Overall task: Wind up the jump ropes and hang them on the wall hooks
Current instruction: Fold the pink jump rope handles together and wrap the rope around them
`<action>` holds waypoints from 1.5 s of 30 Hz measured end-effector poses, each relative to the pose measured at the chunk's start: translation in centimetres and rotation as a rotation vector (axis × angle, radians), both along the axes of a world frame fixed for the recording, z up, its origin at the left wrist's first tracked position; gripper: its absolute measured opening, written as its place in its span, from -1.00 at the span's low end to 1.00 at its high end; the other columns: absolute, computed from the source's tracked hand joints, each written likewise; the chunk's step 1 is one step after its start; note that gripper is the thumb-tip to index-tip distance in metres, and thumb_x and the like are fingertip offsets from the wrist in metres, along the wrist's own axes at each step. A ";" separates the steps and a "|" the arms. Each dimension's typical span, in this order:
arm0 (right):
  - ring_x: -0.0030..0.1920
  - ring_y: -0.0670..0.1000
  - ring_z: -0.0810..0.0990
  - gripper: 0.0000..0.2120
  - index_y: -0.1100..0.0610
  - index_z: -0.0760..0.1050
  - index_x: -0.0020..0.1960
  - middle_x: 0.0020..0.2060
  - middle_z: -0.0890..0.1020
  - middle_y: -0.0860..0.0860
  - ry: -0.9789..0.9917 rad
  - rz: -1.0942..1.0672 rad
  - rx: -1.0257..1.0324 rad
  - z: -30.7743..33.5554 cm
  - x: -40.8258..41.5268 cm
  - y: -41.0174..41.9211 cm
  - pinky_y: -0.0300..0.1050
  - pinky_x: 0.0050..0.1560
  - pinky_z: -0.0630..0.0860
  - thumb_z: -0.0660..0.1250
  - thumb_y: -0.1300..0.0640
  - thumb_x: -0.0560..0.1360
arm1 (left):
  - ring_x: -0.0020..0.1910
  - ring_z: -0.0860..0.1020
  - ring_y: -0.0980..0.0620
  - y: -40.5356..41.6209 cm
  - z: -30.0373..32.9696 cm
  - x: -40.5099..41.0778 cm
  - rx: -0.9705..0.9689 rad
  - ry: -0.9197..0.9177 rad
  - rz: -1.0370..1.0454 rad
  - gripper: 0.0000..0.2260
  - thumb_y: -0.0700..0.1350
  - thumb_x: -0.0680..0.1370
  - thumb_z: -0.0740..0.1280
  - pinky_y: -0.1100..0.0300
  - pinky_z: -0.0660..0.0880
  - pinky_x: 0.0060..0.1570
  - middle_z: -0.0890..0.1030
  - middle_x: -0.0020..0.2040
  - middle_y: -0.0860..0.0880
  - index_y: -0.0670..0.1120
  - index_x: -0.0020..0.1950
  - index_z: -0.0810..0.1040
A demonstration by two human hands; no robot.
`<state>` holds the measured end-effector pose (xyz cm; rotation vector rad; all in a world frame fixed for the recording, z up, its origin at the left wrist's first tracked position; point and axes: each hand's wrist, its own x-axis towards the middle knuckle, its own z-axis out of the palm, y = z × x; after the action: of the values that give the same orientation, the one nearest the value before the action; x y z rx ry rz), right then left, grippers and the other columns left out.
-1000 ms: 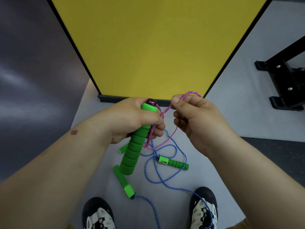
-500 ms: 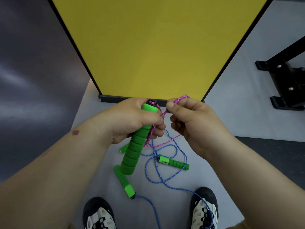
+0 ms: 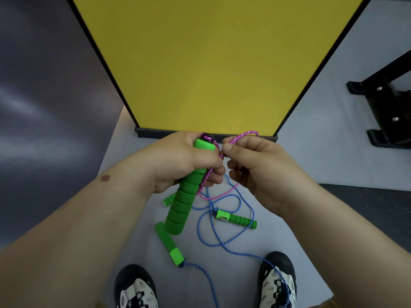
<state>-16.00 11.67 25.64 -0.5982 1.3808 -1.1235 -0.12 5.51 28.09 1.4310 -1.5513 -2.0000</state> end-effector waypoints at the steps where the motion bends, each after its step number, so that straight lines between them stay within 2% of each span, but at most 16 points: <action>1: -0.32 -0.08 0.53 -0.98 0.14 0.66 -0.08 -0.28 0.61 0.01 0.007 0.001 -0.003 0.0 0.0 0.0 -0.21 -0.27 0.52 0.44 0.22 0.52 | -0.22 0.69 -0.11 0.0 0.0 0.0 -0.001 -0.004 0.001 -0.88 -0.32 0.54 0.40 -0.14 0.62 0.05 0.69 -0.16 -0.23 -0.23 0.06 0.57; 7: -0.27 -0.05 0.53 -0.91 0.20 0.65 0.00 -0.18 0.64 0.01 0.029 -0.165 -0.050 0.0 -0.8 -0.5 -0.18 -0.21 0.54 0.45 0.20 0.52 | -0.23 0.69 -0.09 0.0 0.0 0.0 0.003 -0.009 0.009 -0.87 -0.31 0.53 0.42 -0.14 0.62 0.06 0.71 -0.16 -0.21 -0.21 0.06 0.55; 12: -0.24 -0.02 0.52 -0.97 0.14 0.67 -0.05 -0.23 0.60 0.01 0.012 -0.266 -0.073 0.4 -1.4 -0.7 -0.16 -0.19 0.54 0.45 0.19 0.52 | -0.22 0.70 -0.11 0.0 0.0 0.0 0.002 -0.001 0.007 -0.89 -0.31 0.54 0.41 -0.13 0.63 0.04 0.71 -0.16 -0.21 -0.20 0.03 0.55; 15: -0.27 -0.02 0.52 -0.95 0.16 0.64 -0.03 -0.21 0.61 0.02 -0.031 -0.228 -0.050 0.5 -1.1 -0.6 -0.16 -0.22 0.54 0.45 0.19 0.52 | -0.24 0.70 -0.10 0.0 0.0 0.0 0.002 0.001 0.011 -0.89 -0.31 0.54 0.41 -0.09 0.64 0.01 0.70 -0.16 -0.22 -0.20 0.03 0.55; 20: -0.30 -0.05 0.51 -0.97 0.16 0.65 -0.08 -0.22 0.60 0.05 -0.029 -0.003 -0.012 0.4 -0.1 -0.1 -0.18 -0.26 0.53 0.43 0.23 0.53 | -0.21 0.70 -0.10 -0.1 -0.1 0.0 0.000 -0.009 0.010 -0.82 -0.32 0.54 0.40 -0.10 0.63 0.04 0.70 -0.13 -0.24 -0.29 0.13 0.57; 23: -0.29 -0.05 0.52 -0.97 0.19 0.65 -0.07 -0.20 0.64 -0.04 -0.004 -0.044 -0.034 0.3 -0.2 -0.2 -0.19 -0.25 0.53 0.42 0.24 0.53 | -0.21 0.71 -0.10 -0.1 -0.1 0.1 0.002 -0.011 0.008 -0.87 -0.31 0.54 0.41 -0.13 0.63 0.07 0.71 -0.15 -0.22 -0.25 0.08 0.57; 27: -0.27 -0.04 0.53 -0.90 0.25 0.64 0.01 -0.11 0.65 -0.03 0.016 -0.177 -0.064 0.2 -1.0 -0.6 -0.18 -0.23 0.54 0.43 0.22 0.54 | -0.22 0.69 -0.11 0.0 0.0 0.0 0.006 0.000 0.008 -0.88 -0.31 0.53 0.41 -0.14 0.62 0.07 0.70 -0.17 -0.21 -0.20 0.04 0.54; 32: -0.24 -0.01 0.51 -0.92 0.21 0.64 0.00 -0.16 0.63 -0.02 0.014 -0.257 -0.076 0.4 -1.4 -0.7 -0.18 -0.24 0.54 0.43 0.21 0.53 | -0.24 0.68 -0.12 0.2 0.1 -0.2 -0.006 0.000 0.007 -0.88 -0.34 0.52 0.41 -0.12 0.62 0.06 0.68 -0.15 -0.24 -0.20 0.01 0.55; 37: -0.31 -0.05 0.52 -0.93 0.17 0.63 0.00 -0.15 0.59 0.08 -0.074 -0.148 -0.020 0.5 -1.0 -0.5 -0.19 -0.28 0.53 0.44 0.21 0.52 | -0.22 0.70 -0.12 0.1 0.0 -0.2 -0.002 0.001 0.014 -0.88 -0.33 0.53 0.41 -0.09 0.64 0.02 0.70 -0.16 -0.23 -0.21 0.03 0.55; 41: -0.35 -0.08 0.50 -0.97 0.14 0.65 -0.06 -0.24 0.57 0.07 -0.027 0.017 -0.001 0.4 -0.2 -0.2 -0.22 -0.30 0.51 0.43 0.24 0.52 | -0.21 0.69 -0.10 0.1 0.0 -0.1 0.000 0.000 0.005 -0.86 -0.33 0.54 0.39 -0.08 0.63 0.04 0.69 -0.15 -0.22 -0.25 0.09 0.57; 45: -0.30 -0.06 0.52 -0.96 0.16 0.66 -0.05 -0.25 0.60 0.01 0.004 -0.053 -0.037 0.4 -0.4 -0.4 -0.18 -0.25 0.51 0.44 0.25 0.51 | -0.23 0.70 -0.09 0.0 -0.1 -0.2 0.004 -0.004 0.021 -0.86 -0.33 0.53 0.40 -0.07 0.64 0.02 0.71 -0.16 -0.21 -0.23 0.07 0.56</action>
<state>-16.44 11.31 26.06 -0.5934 1.3886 -1.1927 -0.27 5.53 27.98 1.4474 -1.5285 -1.9909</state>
